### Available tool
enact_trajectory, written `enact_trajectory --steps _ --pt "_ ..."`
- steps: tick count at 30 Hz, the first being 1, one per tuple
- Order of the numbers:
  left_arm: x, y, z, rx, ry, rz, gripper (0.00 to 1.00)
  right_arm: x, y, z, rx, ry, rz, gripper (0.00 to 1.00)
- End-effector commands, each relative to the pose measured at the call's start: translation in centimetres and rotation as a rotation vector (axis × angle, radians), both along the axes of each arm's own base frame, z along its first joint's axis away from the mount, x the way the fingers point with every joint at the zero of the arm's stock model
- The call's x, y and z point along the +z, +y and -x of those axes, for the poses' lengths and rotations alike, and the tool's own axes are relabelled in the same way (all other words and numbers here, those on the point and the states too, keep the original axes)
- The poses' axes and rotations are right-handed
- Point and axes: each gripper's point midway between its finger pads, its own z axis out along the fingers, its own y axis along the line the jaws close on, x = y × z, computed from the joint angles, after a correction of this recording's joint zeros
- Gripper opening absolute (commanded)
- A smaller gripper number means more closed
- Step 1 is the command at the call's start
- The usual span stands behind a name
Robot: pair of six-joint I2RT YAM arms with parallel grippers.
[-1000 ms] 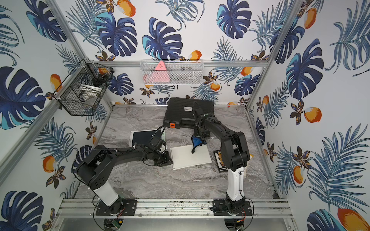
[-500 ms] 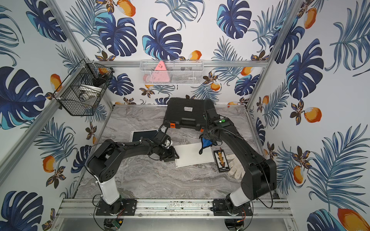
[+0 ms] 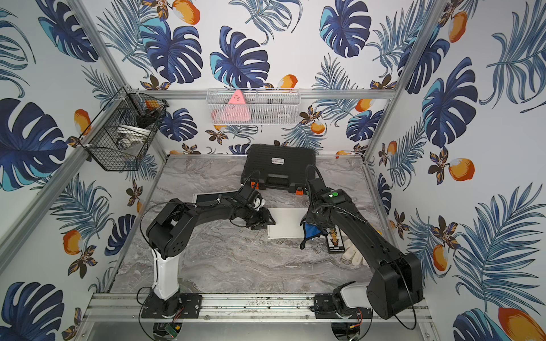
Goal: Wipe the drawing tablet
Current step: Move the drawing tablet to the center of the board.
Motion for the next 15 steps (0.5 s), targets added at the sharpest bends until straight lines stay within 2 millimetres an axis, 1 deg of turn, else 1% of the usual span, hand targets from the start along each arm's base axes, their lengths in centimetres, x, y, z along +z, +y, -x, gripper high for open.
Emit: enact_trajectory --steps 1,3,4,6,8,11,12,13,15 --pt "0.3 4.1 0.0 0.048 -0.007 -0.164 0.62 -1.7 0.8 1.7 0.024 0.077 -0.02 0.0" --pt "1.9 6.2 -0.4 0.09 -0.017 -0.179 0.64 -2.9 1.9 2.3 0.046 0.111 -0.043 0.0" --pt "2.6 7.3 -0.6 0.115 -0.023 -0.18 0.65 -3.4 3.0 2.6 0.082 0.124 -0.047 0.0" --pt "4.1 10.3 -0.7 0.174 -0.036 -0.186 0.67 -4.3 4.4 2.9 0.115 0.152 -0.045 0.0" --pt "5.0 13.5 -0.6 0.222 -0.031 -0.206 0.67 -5.0 5.6 2.8 0.149 0.162 -0.022 0.0" --pt "5.5 18.4 -0.1 0.299 -0.011 -0.241 0.69 -6.2 7.4 2.6 0.193 0.183 0.002 0.0" --pt "5.4 20.0 0.2 0.331 0.002 -0.25 0.7 -6.7 7.6 2.6 0.198 0.196 0.013 0.0" --pt "5.3 21.2 0.5 0.349 0.016 -0.257 0.7 -7.2 7.7 2.6 0.201 0.207 0.022 0.0" --pt "5.1 24.2 0.8 0.402 0.046 -0.269 0.7 -8.3 7.9 2.4 0.203 0.221 0.025 0.0"
